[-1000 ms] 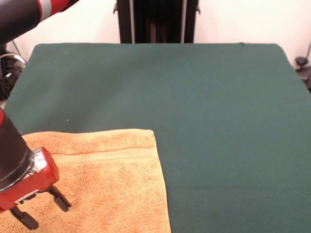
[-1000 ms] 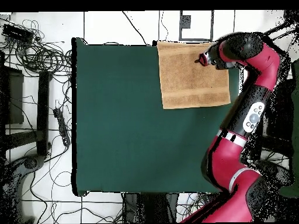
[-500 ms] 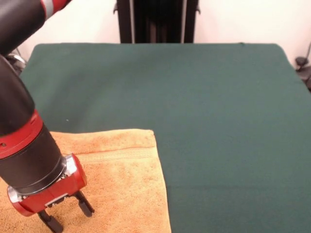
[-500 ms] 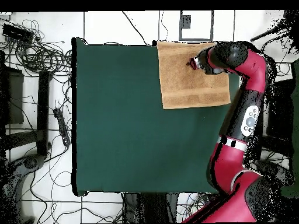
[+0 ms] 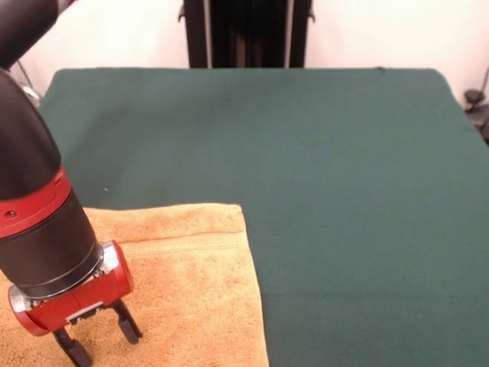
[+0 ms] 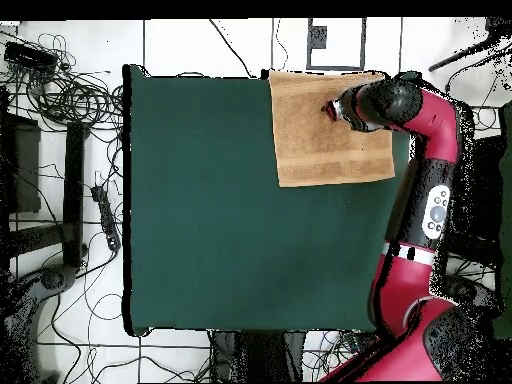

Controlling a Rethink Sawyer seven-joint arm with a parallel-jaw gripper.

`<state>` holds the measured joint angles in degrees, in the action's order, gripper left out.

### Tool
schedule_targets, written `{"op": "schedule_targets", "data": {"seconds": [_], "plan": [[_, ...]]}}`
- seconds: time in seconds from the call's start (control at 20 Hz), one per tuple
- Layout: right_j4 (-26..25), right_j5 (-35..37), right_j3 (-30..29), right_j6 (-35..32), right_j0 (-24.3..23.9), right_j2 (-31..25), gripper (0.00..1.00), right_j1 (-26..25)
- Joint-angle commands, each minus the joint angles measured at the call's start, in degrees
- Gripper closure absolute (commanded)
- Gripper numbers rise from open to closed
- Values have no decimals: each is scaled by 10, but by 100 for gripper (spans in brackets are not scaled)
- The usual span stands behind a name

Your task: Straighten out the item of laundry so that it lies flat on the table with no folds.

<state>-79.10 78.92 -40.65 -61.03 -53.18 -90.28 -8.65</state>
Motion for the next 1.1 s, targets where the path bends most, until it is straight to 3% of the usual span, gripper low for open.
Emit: {"op": "schedule_targets", "data": {"seconds": [0.05,0.25,0.45,0.7,0.85,1.1], "plan": [[28,-78,-29,-190,28,145,0,2],[42,-164,-50,-247,32,176,0,6],[67,-52,43,-201,83,192,0,-8],[71,-4,107,-168,118,204,0,-16],[77,7,114,-174,128,220,0,-14],[112,-16,75,-205,124,257,0,2]]}}
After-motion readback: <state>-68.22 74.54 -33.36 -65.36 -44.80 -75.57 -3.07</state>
